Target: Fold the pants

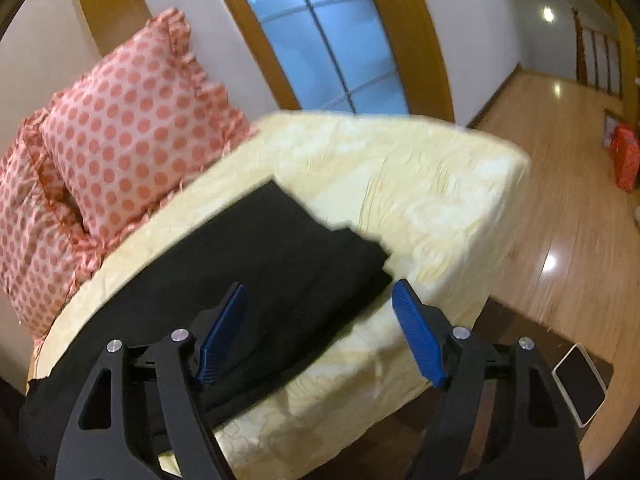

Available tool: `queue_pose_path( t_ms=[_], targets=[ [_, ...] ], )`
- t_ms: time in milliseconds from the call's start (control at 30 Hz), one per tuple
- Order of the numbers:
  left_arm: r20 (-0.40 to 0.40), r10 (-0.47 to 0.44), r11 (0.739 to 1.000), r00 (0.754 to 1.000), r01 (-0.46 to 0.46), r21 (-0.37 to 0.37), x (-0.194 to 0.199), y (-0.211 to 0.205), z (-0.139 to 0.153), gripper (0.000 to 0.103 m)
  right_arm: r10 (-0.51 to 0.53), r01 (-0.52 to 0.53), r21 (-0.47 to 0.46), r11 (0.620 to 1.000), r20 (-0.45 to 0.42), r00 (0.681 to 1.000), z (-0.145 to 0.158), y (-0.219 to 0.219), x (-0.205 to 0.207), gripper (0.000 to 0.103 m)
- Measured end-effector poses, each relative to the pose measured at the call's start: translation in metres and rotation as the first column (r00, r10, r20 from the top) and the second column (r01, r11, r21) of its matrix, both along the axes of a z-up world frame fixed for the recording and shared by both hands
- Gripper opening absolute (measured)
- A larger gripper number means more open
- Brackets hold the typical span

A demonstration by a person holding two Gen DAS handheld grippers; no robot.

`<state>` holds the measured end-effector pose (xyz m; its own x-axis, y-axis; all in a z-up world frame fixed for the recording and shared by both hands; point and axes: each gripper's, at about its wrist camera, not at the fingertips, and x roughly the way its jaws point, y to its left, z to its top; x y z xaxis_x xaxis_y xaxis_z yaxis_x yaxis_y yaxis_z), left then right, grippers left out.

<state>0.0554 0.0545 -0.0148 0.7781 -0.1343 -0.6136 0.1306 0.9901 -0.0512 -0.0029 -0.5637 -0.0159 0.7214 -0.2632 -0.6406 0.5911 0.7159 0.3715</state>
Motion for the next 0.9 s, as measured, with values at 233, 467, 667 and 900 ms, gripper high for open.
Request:
queue_pose_path(
  t_ms=[233, 467, 667, 900],
  targets=[
    [0.001, -0.005, 1.0, 1.0, 0.005, 0.01, 0.001, -0.004, -0.002, 0.098, 0.126, -0.127, 0.006, 0.992, 0.044, 0.991, 0.001, 0.028, 0.009, 0.062],
    [0.002, -0.008, 1.0, 1.0, 0.008, 0.008, 0.002, -0.005, -0.002, 0.099, 0.026, -0.034, 0.077, 0.996, 0.105, 0.994, -0.005, 0.007, 0.009, 0.045],
    [0.021, -0.02, 0.999, 1.0, 0.019, 0.047, -0.003, -0.01, -0.003, 0.101, -0.018, -0.016, 0.193, 0.981, 0.175, 0.984, -0.018, -0.008, 0.006, 0.012],
    [0.054, -0.012, 1.0, 0.998, 0.013, -0.013, -0.012, 0.003, 0.004, 0.101, 0.069, -0.099, 0.115, 0.988, 0.238, 0.969, 0.022, 0.011, 0.013, 0.006]
  ],
)
